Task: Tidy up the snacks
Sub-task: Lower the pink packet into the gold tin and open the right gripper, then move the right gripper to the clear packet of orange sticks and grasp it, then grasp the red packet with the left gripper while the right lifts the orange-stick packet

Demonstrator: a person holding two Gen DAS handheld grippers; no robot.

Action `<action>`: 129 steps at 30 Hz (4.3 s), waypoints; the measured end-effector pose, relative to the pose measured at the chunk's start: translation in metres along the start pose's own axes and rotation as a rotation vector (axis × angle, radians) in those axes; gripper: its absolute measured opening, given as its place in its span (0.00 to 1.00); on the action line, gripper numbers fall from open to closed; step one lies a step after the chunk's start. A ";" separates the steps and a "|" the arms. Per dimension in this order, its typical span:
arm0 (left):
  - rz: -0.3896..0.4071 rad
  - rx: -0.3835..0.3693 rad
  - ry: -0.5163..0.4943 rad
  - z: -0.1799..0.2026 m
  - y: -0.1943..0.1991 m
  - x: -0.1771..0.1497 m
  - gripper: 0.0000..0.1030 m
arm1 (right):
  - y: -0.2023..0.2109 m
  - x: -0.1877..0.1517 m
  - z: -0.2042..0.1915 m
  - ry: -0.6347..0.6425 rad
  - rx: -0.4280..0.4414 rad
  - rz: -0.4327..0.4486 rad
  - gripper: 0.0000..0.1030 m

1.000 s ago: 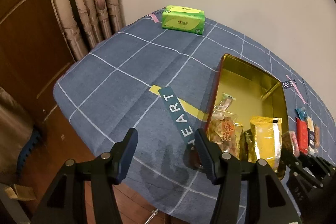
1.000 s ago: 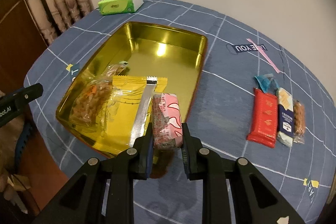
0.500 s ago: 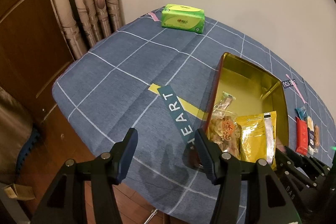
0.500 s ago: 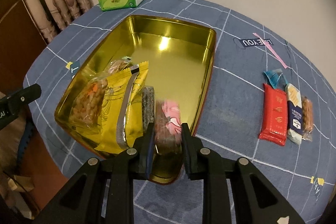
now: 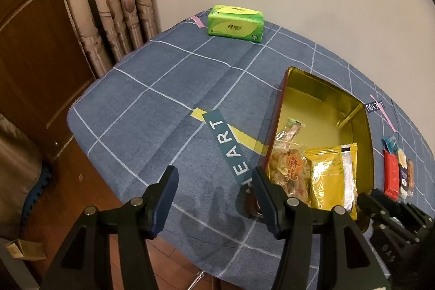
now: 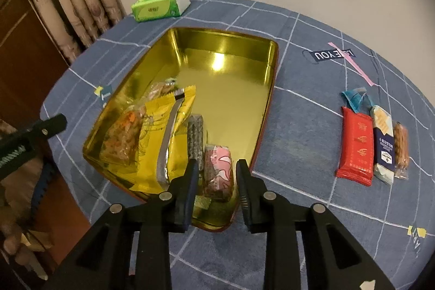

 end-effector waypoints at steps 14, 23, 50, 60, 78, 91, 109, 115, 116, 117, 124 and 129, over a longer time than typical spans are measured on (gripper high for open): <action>-0.003 0.030 -0.034 0.005 -0.001 -0.001 0.56 | 0.017 0.019 0.099 -0.126 -0.092 0.066 0.45; -0.015 0.017 -0.064 0.016 -0.003 -0.003 0.56 | 0.027 0.038 0.211 -0.239 -0.220 0.102 0.45; -0.017 -0.123 -0.320 0.200 0.018 0.030 0.56 | -0.030 0.059 0.309 -0.295 -0.213 0.073 0.42; -0.052 -0.218 -0.394 0.290 -0.011 0.030 0.56 | -0.015 0.040 0.322 -0.227 -0.220 0.132 0.33; -0.124 -0.385 -0.420 0.374 -0.053 0.033 0.56 | 0.012 0.009 0.384 -0.314 -0.274 0.229 0.33; -0.185 -0.368 -0.410 0.395 -0.083 0.033 0.56 | 0.014 0.006 0.385 -0.317 -0.269 0.243 0.34; -0.150 -0.278 -0.461 0.402 -0.095 0.032 0.58 | 0.014 0.006 0.385 -0.318 -0.270 0.244 0.34; -0.127 -0.258 -0.476 0.400 -0.092 0.025 0.49 | 0.014 0.006 0.386 -0.318 -0.270 0.244 0.34; -0.124 -0.257 -0.478 0.399 -0.091 0.025 0.46 | 0.014 0.006 0.386 -0.318 -0.270 0.244 0.34; -0.120 -0.255 -0.482 0.400 -0.090 0.024 0.45 | 0.014 0.006 0.386 -0.318 -0.270 0.244 0.34; -0.132 -0.265 -0.478 0.394 -0.083 0.016 0.44 | 0.014 0.006 0.386 -0.318 -0.271 0.244 0.34; -0.120 -0.275 -0.481 0.385 -0.063 0.007 0.44 | 0.014 0.006 0.386 -0.317 -0.272 0.244 0.34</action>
Point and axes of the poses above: each gripper's, at about its wrist camera, not at the fingertips, and y roughly against the way its jaws point, z to its right, x to its top, the point moved 8 cm from there along -y, roughly the way its jaws point, and after that the axes turned 13 degrees about -y, right-handed, at the moved point
